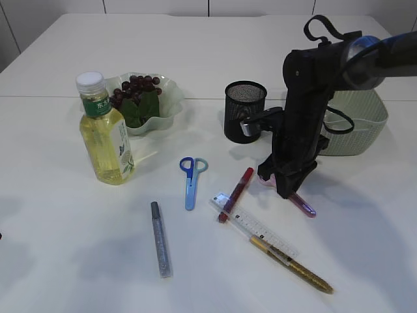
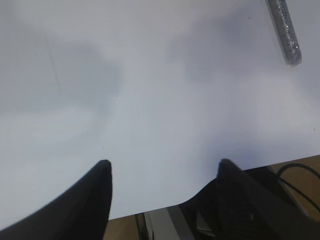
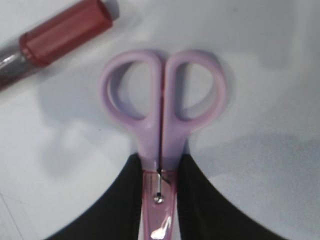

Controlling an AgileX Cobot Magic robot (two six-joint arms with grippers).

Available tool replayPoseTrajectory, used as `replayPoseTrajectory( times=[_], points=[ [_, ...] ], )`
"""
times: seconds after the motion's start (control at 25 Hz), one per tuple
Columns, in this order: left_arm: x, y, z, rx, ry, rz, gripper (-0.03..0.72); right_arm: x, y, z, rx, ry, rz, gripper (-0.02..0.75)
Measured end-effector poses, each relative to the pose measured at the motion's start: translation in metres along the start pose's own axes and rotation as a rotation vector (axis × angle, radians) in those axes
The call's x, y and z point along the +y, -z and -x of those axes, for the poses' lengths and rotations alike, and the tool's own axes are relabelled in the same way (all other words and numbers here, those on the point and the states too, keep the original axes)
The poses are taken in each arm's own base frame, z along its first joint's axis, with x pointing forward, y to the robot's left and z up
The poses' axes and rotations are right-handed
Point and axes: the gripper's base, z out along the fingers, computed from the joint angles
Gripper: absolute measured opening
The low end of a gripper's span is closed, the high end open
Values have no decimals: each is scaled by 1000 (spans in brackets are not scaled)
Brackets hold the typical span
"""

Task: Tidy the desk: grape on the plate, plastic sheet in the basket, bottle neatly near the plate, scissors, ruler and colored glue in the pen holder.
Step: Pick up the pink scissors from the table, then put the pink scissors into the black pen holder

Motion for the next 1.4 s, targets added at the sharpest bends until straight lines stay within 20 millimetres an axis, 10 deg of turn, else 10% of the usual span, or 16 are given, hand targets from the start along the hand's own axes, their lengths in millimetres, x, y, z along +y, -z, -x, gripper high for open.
replayPoseTrajectory(
  times=[0.76, 1.4],
  points=[
    [0, 0, 0, 0, 0, 0, 477, 6, 73, -10, -162, 27, 49, 166],
    [-1, 0, -1, 13, 5, -8, 477, -31, 129, 0, -693, 119, 330, 166]
  ],
)
